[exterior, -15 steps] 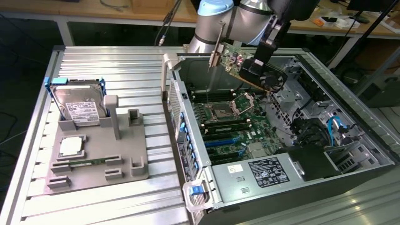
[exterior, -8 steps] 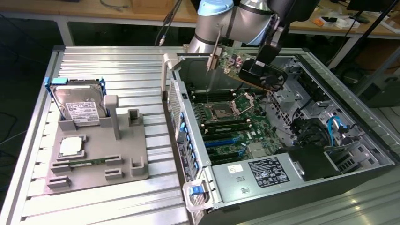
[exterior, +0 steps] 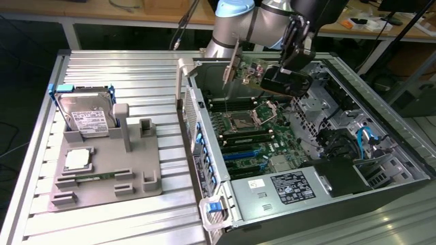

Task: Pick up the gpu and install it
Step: 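Pick up the gpu and move the gpu toward the slot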

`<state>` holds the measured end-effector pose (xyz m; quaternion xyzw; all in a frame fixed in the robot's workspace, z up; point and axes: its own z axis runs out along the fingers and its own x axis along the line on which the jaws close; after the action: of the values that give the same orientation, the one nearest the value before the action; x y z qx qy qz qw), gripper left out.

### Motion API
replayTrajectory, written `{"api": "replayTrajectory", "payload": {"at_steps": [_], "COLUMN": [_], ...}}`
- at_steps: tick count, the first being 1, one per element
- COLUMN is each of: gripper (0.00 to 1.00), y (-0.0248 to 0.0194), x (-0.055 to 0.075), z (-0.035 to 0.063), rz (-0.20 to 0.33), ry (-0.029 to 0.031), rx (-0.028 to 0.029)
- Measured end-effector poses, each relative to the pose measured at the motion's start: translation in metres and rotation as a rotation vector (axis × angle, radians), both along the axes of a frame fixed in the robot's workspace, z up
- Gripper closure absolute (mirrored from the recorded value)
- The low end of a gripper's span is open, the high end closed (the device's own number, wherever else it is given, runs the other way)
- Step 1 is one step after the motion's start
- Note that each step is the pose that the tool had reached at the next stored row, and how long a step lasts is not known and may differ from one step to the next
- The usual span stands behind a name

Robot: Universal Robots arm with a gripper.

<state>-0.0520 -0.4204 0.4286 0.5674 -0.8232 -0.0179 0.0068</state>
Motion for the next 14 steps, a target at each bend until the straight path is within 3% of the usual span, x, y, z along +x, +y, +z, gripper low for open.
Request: {"api": "replayTrajectory", "payload": {"at_steps": [3, 5, 8, 11, 14], "gripper": [0.73, 0.73, 0.73, 0.73, 0.73], "y": [0.0, 0.0, 0.0, 0.0, 0.0], "x": [0.0, 0.0, 0.0002, 0.0013, 0.0059], "z": [-0.0008, -0.0013, -0.0016, -0.0027, -0.0044], "rz": [0.128, 0.185, 0.239, 0.336, 0.362], "ry": [-0.0001, 0.0, 0.0, 0.0, 0.0006], "rx": [0.0, 0.0, 0.0, -0.0003, -0.0035]}}
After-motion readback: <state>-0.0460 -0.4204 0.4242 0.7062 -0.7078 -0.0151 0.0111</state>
